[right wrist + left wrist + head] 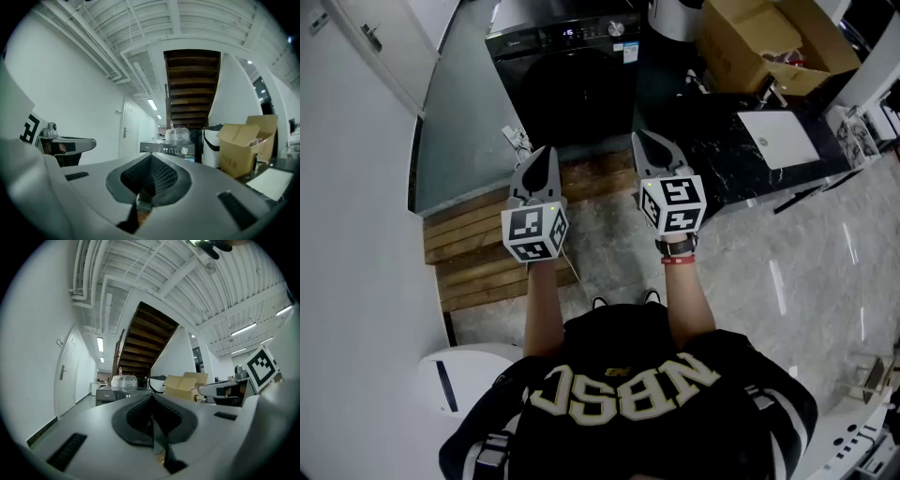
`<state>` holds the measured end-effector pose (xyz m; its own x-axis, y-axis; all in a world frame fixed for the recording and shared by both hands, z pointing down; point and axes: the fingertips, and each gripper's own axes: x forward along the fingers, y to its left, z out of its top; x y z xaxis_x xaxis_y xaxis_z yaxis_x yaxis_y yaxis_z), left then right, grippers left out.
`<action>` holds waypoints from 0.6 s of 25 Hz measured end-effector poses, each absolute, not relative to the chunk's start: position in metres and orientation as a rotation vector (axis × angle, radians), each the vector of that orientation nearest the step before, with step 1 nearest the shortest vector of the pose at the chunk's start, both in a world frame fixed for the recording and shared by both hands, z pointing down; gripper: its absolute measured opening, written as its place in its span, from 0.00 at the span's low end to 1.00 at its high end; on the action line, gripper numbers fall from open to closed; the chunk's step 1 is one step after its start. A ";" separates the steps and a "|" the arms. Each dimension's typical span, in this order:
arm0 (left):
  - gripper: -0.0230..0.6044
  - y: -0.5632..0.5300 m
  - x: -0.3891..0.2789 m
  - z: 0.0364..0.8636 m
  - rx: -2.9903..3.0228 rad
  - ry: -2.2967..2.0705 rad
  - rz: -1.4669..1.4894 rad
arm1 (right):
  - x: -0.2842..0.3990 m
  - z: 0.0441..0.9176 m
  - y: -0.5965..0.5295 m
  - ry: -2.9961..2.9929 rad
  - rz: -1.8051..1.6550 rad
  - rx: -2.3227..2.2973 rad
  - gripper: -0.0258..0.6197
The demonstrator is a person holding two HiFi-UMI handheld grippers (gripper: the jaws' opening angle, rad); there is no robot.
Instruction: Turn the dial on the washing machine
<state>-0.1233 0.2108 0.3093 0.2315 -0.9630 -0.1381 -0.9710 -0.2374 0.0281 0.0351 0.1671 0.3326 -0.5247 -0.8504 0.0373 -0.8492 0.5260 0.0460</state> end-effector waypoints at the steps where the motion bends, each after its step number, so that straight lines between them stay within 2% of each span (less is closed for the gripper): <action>1: 0.06 0.212 -0.127 0.310 -2.416 1.899 0.197 | 0.030 0.334 0.169 -2.698 -0.036 1.495 0.05; 15: 0.06 0.218 -0.166 0.328 -2.366 1.957 0.157 | -0.006 0.345 0.182 -2.675 -0.054 1.508 0.05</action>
